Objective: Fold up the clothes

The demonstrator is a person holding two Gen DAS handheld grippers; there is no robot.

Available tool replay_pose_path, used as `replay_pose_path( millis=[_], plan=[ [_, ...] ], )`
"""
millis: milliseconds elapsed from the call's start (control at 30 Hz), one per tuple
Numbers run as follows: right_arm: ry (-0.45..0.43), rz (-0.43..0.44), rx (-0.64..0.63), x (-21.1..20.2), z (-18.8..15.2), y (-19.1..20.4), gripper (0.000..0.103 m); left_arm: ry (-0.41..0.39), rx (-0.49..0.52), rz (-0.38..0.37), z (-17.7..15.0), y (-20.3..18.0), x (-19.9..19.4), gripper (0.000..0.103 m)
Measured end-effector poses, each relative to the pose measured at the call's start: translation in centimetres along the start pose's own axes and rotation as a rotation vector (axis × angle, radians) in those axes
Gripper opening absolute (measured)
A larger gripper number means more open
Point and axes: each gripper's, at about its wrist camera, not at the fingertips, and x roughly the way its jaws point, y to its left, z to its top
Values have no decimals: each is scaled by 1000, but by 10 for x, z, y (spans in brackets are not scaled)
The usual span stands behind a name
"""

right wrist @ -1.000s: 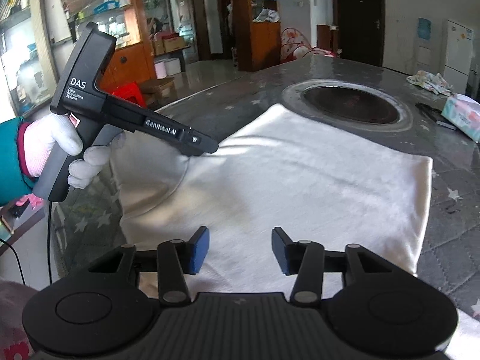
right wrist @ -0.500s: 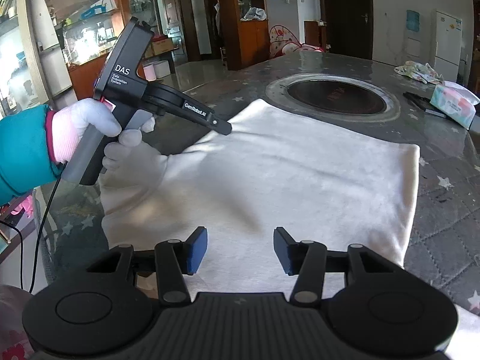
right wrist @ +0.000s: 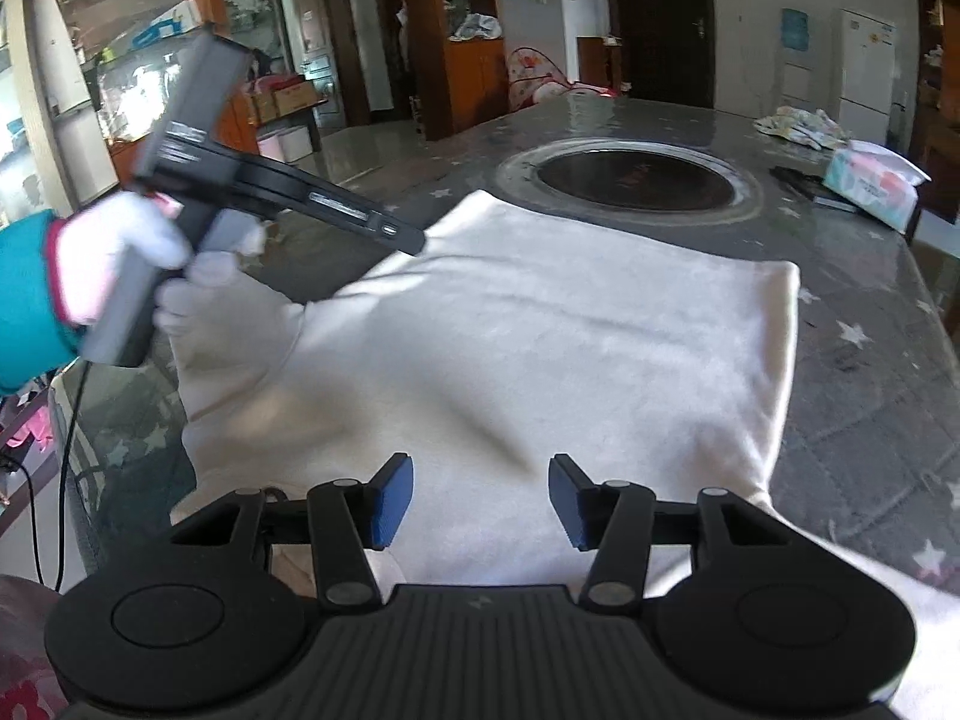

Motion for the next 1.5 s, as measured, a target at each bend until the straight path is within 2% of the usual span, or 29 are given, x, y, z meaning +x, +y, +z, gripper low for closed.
replay_pose_path(
  millis=[167,300,367,533,633,733,900,1167,1267,1500],
  plan=[
    [-8,-12,4,-16,-11,5,51,-22,48,-55,-17,-19,-37,22],
    [14,-21,-43,-22,-21,16,51,-23,127,-105,-44,-43,-61,22],
    [11,-35,-77,-24,-24,22,51,-22,160,-124,-59,-55,-69,30],
    [15,-51,-131,-25,-31,36,51,-41,271,-130,-90,-82,-81,33],
    [16,-58,-152,-24,-37,43,50,-21,320,-129,-101,-90,-80,33],
    [-20,-86,-92,-40,-38,35,50,-7,337,-129,-105,-92,-79,33],
    [-79,-132,8,-68,-41,21,50,-28,295,-129,-94,-87,-83,36],
    [-99,-313,203,-90,-61,-33,50,-39,286,-183,-81,-104,-79,38],
    [-106,-381,277,-98,-68,-53,50,-39,290,-202,-81,-112,-77,46],
    [-113,-510,441,-111,-88,-97,49,-41,288,-224,-80,-121,-75,50]
  ],
)
